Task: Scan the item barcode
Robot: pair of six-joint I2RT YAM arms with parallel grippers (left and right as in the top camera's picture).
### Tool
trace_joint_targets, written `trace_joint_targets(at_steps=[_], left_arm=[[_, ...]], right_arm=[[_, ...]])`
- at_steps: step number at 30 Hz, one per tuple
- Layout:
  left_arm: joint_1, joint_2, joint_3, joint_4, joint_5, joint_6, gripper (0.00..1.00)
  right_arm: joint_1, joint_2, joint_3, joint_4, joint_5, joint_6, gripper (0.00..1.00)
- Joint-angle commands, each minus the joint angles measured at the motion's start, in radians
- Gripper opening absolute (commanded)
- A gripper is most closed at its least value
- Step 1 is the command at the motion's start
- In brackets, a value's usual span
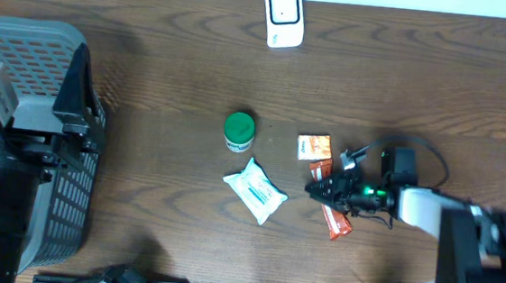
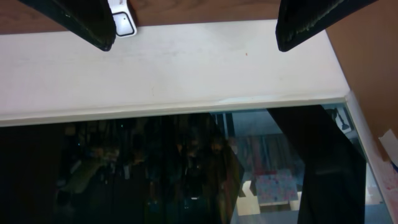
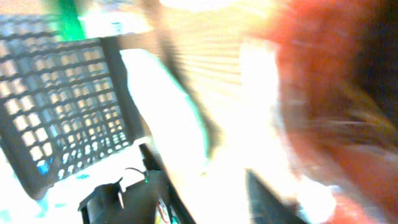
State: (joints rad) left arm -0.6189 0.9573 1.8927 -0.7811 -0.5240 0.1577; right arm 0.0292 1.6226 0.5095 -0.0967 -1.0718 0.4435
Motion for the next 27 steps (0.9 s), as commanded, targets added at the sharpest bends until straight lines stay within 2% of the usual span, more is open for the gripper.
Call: trace_joint_targets(at_steps=[1,6,7,8,9,11,14,17,21,27], left_arm=[[0.000,-0.007,0.001,0.005,-0.012,0.002,0.82],[0.000,-0.007,0.001,0.005,-0.012,0.002,0.82],[0.000,-0.007,0.000,0.005,-0.012,0.002,0.82],[0.000,-0.007,0.000,0.005,-0.012,0.002,0.82],[0.000,-0.007,-0.001,0.005,-0.012,0.002,0.82],[0.000,-0.007,-0.002,0.005,-0.012,0.002,0.82],[0.000,-0.007,-0.002,0.008,-0.012,0.002,0.82],[0.000,-0.007,-0.002,0.008,-0.012,0.002,0.82],[0.000,-0.007,-0.004,0.008,-0.012,0.002,0.82],[0.000,-0.007,-0.007,0.008,-0.012,0.002,0.82]], right_arm=[[0.005,-0.173,0.014,-0.001,-0.069,-0.011,0.99],[0.006,-0.392,0.014,0.000,-0.090,-0.042,0.99],[0.006,-0.434,0.014,-0.001,-0.110,-0.099,0.93],[0.006,-0.463,0.014,0.000,-0.111,-0.155,0.41],[0.006,-0.493,0.014,0.000,-0.095,-0.168,0.01],[0.001,-0.550,0.014,-0.037,0.013,-0.087,0.02],[0.001,-0.644,0.014,-0.231,0.371,0.037,0.02],[0.003,-0.718,0.014,-0.539,0.799,0.179,0.01],[0.003,-0.725,0.014,-0.703,0.926,0.218,0.01],[0.005,-0.653,0.000,-0.717,0.928,0.222,0.01]])
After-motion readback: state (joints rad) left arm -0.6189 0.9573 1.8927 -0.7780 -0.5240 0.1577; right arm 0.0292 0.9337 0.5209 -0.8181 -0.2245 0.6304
